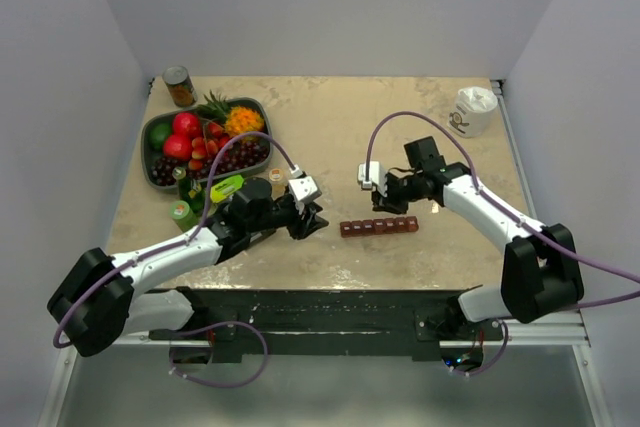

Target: Sort the pills into containers

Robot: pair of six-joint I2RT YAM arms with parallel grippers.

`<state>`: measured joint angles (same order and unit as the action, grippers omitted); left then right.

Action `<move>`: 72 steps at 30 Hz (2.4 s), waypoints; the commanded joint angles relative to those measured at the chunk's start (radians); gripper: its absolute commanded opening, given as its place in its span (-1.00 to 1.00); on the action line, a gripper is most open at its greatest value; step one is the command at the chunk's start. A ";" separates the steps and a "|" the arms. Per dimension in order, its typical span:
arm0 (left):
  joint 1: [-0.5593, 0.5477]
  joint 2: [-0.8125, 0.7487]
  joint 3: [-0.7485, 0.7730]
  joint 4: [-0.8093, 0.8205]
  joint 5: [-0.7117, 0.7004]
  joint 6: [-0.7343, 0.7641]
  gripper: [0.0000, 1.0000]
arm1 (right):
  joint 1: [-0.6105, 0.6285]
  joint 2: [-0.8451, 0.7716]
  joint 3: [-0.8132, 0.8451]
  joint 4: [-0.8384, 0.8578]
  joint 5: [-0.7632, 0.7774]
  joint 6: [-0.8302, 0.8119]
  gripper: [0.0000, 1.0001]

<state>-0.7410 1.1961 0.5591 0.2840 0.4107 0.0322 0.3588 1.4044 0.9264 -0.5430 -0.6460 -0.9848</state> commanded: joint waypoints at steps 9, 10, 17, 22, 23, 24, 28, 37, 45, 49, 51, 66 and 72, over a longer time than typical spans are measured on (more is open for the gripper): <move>-0.003 -0.024 -0.011 0.104 -0.018 -0.118 -0.14 | 0.006 0.097 -0.004 -0.090 0.075 0.020 -0.97; -0.003 -0.026 -0.011 0.104 -0.019 -0.118 -0.14 | 0.009 0.119 -0.003 -0.101 0.088 0.009 -0.98; -0.004 -0.027 -0.013 0.101 -0.021 -0.118 -0.14 | 0.057 0.269 0.020 -0.081 0.207 0.052 -0.99; -0.003 -0.039 -0.018 0.096 -0.023 -0.118 -0.12 | 0.055 0.228 0.051 -0.104 0.160 0.064 -0.97; -0.003 -0.043 -0.018 0.095 -0.024 -0.118 -0.12 | 0.052 0.214 0.058 -0.116 0.143 0.058 -0.95; -0.003 -0.044 -0.018 0.093 -0.024 -0.117 -0.11 | 0.052 0.197 0.066 -0.130 0.126 0.046 -0.94; -0.003 -0.061 -0.016 0.073 -0.036 -0.110 -0.08 | 0.043 0.108 0.107 -0.222 0.043 0.003 -0.90; -0.003 -0.092 -0.018 0.046 -0.056 -0.100 -0.06 | 0.037 0.008 0.083 -0.238 0.049 -0.005 -0.90; -0.003 -0.098 -0.018 0.044 -0.055 -0.100 -0.06 | 0.039 0.243 0.020 -0.135 0.221 0.031 -0.93; -0.003 -0.104 -0.022 0.046 -0.056 -0.100 -0.06 | 0.039 0.300 0.022 -0.132 0.250 0.035 -0.93; -0.004 -0.107 -0.027 0.050 -0.055 -0.103 -0.06 | 0.040 0.282 0.028 -0.135 0.233 0.044 -0.93; -0.003 -0.127 -0.016 0.028 -0.088 -0.095 0.06 | -0.009 0.085 0.157 0.001 0.243 0.301 0.47; -0.004 -0.185 -0.011 -0.031 -0.191 -0.066 0.40 | -0.007 0.191 0.138 0.096 0.387 0.390 0.74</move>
<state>-0.7410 1.0634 0.5411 0.2642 0.3073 -0.0635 0.3523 1.5345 1.0657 -0.5560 -0.3840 -0.7120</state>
